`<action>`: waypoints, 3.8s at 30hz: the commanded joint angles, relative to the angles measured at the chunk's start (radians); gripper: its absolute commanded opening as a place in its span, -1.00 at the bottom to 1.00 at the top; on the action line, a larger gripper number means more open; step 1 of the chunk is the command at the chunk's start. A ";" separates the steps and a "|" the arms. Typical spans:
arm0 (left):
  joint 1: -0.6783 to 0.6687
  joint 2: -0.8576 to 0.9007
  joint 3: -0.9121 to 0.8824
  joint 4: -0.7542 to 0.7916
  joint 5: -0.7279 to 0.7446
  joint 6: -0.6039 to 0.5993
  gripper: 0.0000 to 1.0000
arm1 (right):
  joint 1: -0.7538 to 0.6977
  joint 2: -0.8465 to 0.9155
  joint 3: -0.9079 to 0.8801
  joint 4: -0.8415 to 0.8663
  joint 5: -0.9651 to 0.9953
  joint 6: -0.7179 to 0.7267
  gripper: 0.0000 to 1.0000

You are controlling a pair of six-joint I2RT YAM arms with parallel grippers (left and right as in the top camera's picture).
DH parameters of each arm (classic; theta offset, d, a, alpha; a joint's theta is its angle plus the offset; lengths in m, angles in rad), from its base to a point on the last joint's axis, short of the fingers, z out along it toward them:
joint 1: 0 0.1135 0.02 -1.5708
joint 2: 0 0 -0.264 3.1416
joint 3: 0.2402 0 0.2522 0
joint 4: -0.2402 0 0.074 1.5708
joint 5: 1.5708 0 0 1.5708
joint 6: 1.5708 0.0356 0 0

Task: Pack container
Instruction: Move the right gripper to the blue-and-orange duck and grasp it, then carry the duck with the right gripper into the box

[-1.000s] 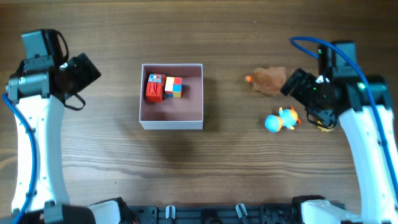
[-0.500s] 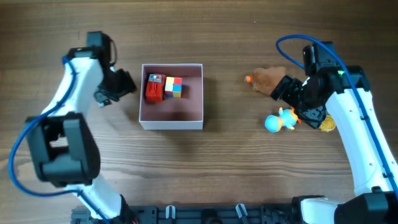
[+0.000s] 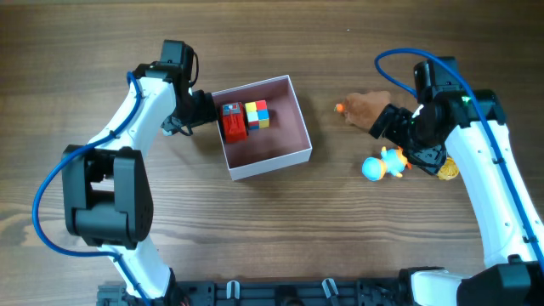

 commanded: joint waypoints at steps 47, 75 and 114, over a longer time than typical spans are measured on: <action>0.055 -0.195 0.001 -0.009 -0.091 0.031 1.00 | 0.001 0.110 -0.314 0.420 0.065 0.220 1.00; 0.055 -0.195 0.001 -0.015 -0.092 0.032 0.99 | -0.045 0.143 -0.281 0.382 0.026 -0.019 -0.91; 0.129 -0.522 0.001 -0.123 -0.117 0.028 1.00 | 0.418 0.637 0.407 0.304 -0.016 -0.382 -0.84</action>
